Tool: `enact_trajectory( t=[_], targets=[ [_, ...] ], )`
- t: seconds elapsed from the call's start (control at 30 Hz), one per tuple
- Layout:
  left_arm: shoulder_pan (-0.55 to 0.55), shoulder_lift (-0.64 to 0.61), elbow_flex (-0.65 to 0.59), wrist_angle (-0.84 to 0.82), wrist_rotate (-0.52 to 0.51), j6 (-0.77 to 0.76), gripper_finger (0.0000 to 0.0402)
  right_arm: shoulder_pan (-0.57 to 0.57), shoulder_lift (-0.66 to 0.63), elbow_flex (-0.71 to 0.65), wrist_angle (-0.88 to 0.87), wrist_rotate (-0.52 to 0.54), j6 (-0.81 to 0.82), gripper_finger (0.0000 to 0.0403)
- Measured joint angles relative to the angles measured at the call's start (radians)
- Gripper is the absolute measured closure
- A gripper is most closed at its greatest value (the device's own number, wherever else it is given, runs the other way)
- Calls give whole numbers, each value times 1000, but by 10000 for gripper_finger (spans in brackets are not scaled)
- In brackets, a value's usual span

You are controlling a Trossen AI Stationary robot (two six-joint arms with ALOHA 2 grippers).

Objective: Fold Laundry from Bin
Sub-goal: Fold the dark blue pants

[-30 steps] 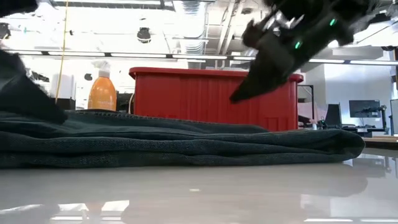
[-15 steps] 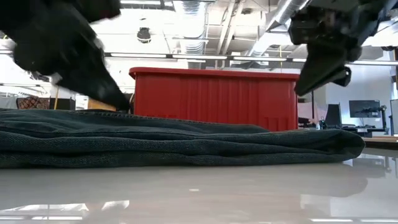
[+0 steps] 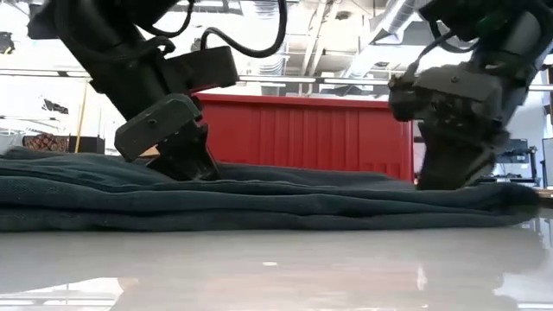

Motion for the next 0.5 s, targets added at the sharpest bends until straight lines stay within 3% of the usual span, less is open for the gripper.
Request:
enact_trajectory(
  t=[0.23,0.37,0.5],
  targets=[
    [52,2,0,67,49,80,237,129,15,15,74,-138,62,347],
    [80,3,-1,176,94,155,237,188,-28,72,100,-196,-42,353],
    [98,1,23,192,174,186,237,223,-108,135,43,-175,-174,355]
  ],
)
